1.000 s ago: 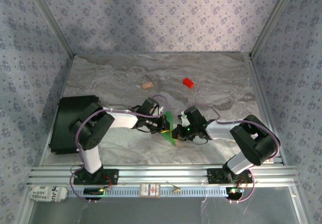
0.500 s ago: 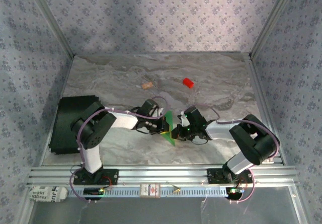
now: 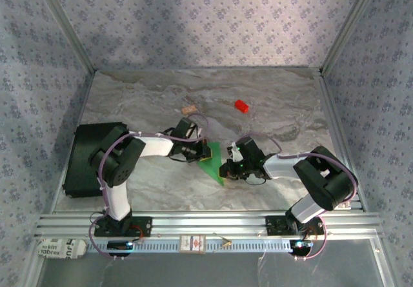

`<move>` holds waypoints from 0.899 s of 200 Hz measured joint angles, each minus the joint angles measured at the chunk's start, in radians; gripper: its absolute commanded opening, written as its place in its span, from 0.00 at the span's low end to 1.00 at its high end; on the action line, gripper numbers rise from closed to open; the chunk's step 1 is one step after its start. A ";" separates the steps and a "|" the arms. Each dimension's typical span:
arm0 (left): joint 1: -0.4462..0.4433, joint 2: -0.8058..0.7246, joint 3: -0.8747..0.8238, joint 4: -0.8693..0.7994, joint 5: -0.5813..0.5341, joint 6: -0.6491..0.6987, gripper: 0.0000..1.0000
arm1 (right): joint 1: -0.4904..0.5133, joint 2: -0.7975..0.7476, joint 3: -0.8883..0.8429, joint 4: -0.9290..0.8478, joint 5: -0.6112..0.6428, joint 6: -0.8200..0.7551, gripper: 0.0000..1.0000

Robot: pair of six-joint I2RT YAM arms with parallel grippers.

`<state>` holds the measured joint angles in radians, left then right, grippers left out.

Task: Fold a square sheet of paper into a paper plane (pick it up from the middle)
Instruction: Fourth fold the wing at the center of the table.

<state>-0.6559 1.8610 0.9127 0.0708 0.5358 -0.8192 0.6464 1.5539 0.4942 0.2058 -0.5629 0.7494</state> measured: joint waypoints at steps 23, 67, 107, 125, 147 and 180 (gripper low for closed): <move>0.011 0.011 0.015 -0.019 0.019 0.015 0.03 | 0.000 0.000 0.000 -0.003 0.000 -0.006 0.00; 0.077 0.037 0.050 -0.025 0.025 0.030 0.04 | 0.000 0.000 0.005 -0.014 0.000 -0.018 0.00; 0.135 0.065 0.088 -0.043 0.044 0.050 0.04 | 0.000 0.002 0.008 -0.018 0.000 -0.025 0.00; 0.154 0.073 0.095 -0.045 0.060 0.056 0.04 | 0.000 0.002 0.008 -0.019 0.000 -0.028 0.00; 0.178 0.082 0.108 -0.050 0.067 0.068 0.03 | 0.000 0.002 0.009 -0.021 0.000 -0.032 0.00; 0.204 0.084 0.123 -0.069 0.058 0.079 0.03 | 0.000 0.001 0.015 -0.035 0.003 -0.039 0.00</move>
<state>-0.4515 1.9453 1.0355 0.0017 0.5941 -0.7399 0.6464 1.5547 0.5095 0.1703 -0.5602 0.7101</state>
